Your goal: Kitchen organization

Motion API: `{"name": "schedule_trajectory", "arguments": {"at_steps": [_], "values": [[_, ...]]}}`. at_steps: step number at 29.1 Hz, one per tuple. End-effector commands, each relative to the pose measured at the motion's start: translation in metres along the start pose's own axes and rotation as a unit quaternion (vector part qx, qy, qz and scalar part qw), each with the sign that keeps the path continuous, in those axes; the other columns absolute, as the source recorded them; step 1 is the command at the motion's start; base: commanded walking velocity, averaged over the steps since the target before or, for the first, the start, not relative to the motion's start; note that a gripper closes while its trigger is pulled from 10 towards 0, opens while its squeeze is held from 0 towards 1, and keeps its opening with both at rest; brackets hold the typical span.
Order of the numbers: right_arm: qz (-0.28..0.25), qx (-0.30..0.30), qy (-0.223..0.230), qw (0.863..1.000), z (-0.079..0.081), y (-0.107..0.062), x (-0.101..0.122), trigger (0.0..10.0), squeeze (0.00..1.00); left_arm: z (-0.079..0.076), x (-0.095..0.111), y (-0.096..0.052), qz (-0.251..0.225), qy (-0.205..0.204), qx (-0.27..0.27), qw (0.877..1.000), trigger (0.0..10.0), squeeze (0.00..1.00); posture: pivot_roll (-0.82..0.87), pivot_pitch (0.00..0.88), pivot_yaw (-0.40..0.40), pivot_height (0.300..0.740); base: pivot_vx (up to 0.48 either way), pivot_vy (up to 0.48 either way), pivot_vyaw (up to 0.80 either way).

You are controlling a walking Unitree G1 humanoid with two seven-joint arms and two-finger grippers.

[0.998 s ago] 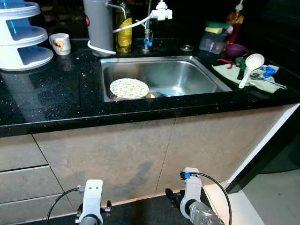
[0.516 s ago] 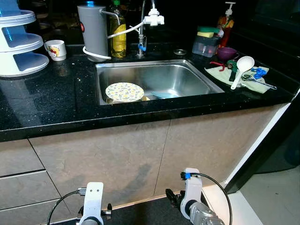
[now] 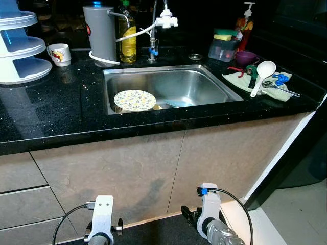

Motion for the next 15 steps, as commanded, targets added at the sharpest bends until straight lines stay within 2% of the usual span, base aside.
{"name": "schedule_trajectory", "arguments": {"at_steps": [1,15], "values": [[0.008,-0.004,-0.004,1.0,-0.0018,-0.0002,-0.002,10.0,0.0,-0.0045,-0.0064,-0.0005,0.016,0.003,-0.008,1.0,10.0,0.0,-0.05,0.104,-0.043,0.74,0.0,0.0,0.0],[0.01,-0.005,-0.021,1.0,-0.0024,0.0019,0.0066,10.0,0.0,-0.0056,-0.0014,0.0021,0.017,0.007,-0.006,1.0,10.0,0.0,-0.06,0.161,-0.068,0.74,0.0,0.0,0.0]]}}
Point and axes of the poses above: a point about 5 cm out from each wrist's last joint towards the gripper, its own y axis pointing out of the wrist towards the gripper, its own x axis along the axis of the wrist's last joint, z = x × y, the point moved 5 cm from there along y, pointing out of the wrist towards the gripper, and after that the axes turned 1 degree about -y, right-handed, at the moved point
